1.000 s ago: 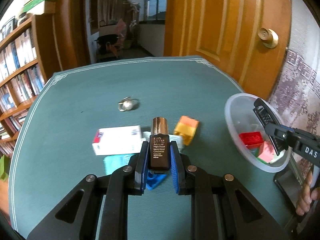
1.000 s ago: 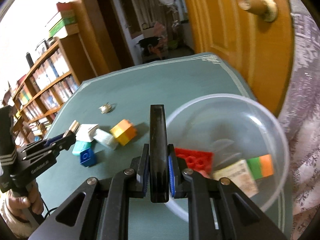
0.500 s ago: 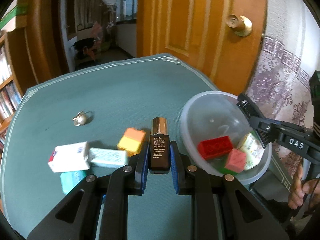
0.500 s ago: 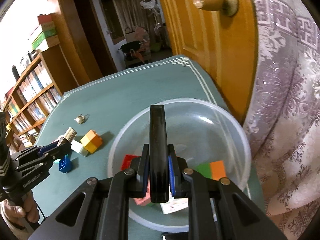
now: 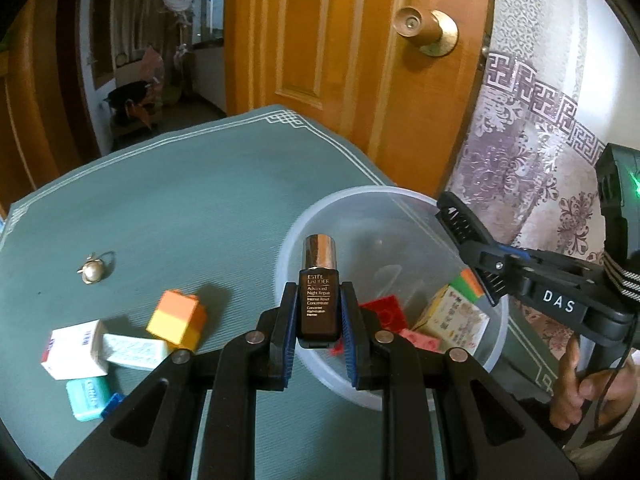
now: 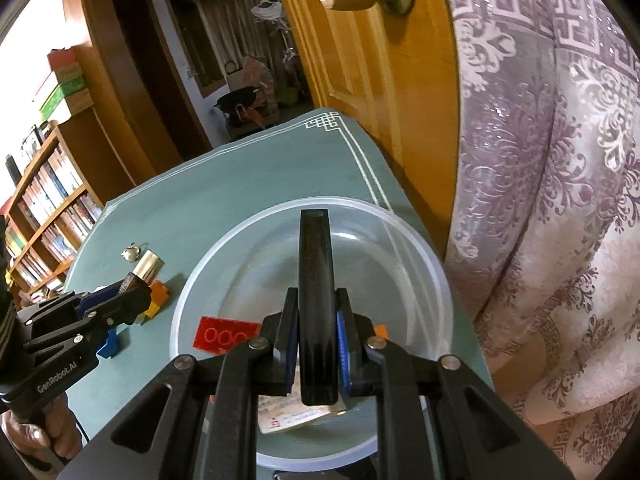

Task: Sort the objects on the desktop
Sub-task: 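Carry the perfume bottle and black case over the clear bowl, then open the left gripper to drop the perfume bottle into the bowl, then open the right gripper to drop the black case into the bowl, then move both grippers back over the table toward the remaining objects, then grasp the white medicine box with the left gripper while the right grasps the blue block, then carry the white box and blue block over the clear bowl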

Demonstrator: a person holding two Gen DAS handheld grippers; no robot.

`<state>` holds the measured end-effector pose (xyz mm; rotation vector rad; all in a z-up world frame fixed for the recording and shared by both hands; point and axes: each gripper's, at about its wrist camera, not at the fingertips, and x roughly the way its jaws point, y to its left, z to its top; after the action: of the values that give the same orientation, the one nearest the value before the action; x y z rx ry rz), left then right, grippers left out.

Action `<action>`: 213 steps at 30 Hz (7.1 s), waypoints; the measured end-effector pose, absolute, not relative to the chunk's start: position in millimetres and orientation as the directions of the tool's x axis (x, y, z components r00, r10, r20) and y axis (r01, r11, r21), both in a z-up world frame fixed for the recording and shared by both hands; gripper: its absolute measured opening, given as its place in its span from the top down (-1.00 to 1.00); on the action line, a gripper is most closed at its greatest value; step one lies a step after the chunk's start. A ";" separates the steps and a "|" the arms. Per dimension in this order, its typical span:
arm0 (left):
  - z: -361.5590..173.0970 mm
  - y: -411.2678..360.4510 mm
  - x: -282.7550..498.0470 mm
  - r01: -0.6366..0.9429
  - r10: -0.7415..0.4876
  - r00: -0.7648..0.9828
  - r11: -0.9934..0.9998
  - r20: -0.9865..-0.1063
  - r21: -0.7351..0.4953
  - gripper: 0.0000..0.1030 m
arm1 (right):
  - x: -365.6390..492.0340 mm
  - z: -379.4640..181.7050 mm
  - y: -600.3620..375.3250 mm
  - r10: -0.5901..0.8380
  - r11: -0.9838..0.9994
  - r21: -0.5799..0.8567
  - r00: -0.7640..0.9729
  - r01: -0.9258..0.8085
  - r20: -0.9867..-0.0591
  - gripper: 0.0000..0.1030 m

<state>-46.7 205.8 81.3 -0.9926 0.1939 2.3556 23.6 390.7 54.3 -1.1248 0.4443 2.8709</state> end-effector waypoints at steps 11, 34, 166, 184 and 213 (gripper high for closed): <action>81.6 233.3 -57.7 -0.585 0.488 -0.527 -0.802 -0.696 -0.119 0.56 | 20.5 50.9 403.0 -0.055 -0.953 0.256 -0.741 -0.160 -0.670 0.65; 88.8 221.2 -47.6 -0.567 0.467 -0.583 -0.820 -0.665 -0.080 -0.26 | 15.0 47.0 403.2 -0.063 -0.941 0.282 -0.724 -0.185 -0.687 0.45; 13.4 -10.4 -115.7 -0.302 0.258 -0.631 -0.950 -0.731 -0.075 -0.16 | -5.6 -3.3 138.3 -0.333 -0.931 0.192 -0.502 0.311 -0.798 -0.49; 5.8 4.4 -131.2 -0.300 0.180 -0.622 -0.954 -0.762 0.020 -0.41 | -30.1 -7.7 123.0 -0.318 -0.924 0.134 -0.525 0.359 -0.789 -0.28; 29.6 -18.9 -97.4 -0.208 0.187 -0.686 -0.976 -0.703 -0.056 0.02 | -4.1 24.9 181.9 -0.291 -0.953 0.165 -0.624 0.254 -0.725 0.31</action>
<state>-97.4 -18.9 29.6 -1.1218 0.0419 2.7022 -4.1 181.9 24.9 -1.4161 0.0808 3.1396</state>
